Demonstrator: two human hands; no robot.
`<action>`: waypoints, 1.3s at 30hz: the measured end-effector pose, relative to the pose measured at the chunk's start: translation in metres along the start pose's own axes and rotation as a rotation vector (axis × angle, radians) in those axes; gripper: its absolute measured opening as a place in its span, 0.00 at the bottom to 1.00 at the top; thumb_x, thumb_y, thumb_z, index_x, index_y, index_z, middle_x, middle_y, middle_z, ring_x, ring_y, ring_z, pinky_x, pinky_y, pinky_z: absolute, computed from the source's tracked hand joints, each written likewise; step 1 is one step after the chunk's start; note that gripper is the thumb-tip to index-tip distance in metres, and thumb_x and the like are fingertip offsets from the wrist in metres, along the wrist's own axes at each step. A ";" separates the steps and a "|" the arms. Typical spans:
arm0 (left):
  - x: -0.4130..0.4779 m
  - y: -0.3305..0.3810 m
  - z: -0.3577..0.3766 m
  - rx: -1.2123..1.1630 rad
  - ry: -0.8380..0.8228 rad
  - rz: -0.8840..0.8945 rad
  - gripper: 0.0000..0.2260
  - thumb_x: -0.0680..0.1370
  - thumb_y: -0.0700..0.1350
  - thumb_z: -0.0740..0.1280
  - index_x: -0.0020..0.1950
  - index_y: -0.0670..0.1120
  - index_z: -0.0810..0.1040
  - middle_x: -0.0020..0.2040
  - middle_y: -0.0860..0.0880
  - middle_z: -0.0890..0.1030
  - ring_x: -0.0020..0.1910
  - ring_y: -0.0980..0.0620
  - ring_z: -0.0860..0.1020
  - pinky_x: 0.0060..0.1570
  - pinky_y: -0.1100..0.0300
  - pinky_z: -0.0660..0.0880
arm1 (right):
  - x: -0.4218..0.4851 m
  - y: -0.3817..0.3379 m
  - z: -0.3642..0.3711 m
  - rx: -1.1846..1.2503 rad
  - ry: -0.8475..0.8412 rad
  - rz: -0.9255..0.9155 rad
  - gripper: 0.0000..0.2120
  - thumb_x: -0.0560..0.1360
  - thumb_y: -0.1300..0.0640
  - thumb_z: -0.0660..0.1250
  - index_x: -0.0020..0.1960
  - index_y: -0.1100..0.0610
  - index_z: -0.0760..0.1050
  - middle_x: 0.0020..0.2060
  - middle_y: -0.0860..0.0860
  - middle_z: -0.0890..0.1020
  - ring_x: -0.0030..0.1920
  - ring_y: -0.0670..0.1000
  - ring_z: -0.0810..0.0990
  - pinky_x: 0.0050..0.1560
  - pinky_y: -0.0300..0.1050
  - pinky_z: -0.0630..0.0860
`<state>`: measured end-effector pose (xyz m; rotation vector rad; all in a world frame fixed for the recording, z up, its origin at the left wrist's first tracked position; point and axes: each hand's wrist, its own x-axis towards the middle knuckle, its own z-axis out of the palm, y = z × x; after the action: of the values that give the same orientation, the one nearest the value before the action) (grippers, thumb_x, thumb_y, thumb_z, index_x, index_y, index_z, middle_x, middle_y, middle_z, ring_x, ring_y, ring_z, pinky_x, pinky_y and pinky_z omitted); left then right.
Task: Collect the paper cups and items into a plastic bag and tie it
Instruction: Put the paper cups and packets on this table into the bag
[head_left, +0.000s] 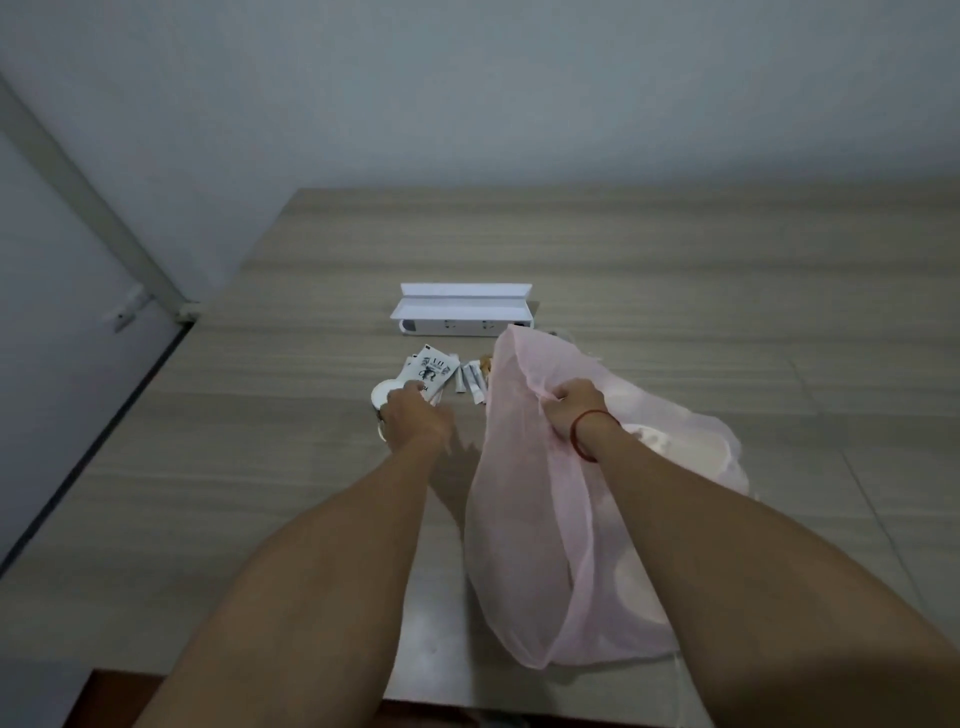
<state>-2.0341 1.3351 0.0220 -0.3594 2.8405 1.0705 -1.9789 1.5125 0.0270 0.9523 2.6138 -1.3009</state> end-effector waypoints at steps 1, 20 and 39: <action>0.010 -0.003 -0.001 0.040 0.006 0.009 0.21 0.74 0.44 0.69 0.67 0.47 0.75 0.65 0.44 0.75 0.65 0.42 0.73 0.63 0.47 0.73 | 0.004 0.000 0.005 -0.005 -0.005 0.002 0.10 0.76 0.58 0.63 0.36 0.57 0.75 0.40 0.55 0.75 0.42 0.52 0.73 0.43 0.41 0.70; 0.047 -0.031 0.005 -0.037 0.004 -0.189 0.28 0.69 0.55 0.74 0.65 0.48 0.70 0.65 0.41 0.68 0.63 0.39 0.70 0.57 0.48 0.72 | 0.022 -0.004 0.031 -0.086 0.017 0.024 0.17 0.75 0.62 0.62 0.27 0.54 0.71 0.35 0.54 0.76 0.40 0.51 0.73 0.47 0.44 0.74; -0.110 0.010 -0.013 -0.481 -0.045 0.102 0.18 0.69 0.61 0.68 0.48 0.50 0.72 0.53 0.47 0.78 0.51 0.46 0.78 0.48 0.49 0.79 | -0.095 -0.004 -0.057 0.041 0.215 -0.012 0.13 0.76 0.63 0.60 0.54 0.65 0.80 0.50 0.62 0.81 0.47 0.58 0.78 0.44 0.41 0.70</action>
<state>-1.9303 1.3546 0.0554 -0.2150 2.5561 1.7567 -1.8928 1.5052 0.0967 1.1446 2.7626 -1.3289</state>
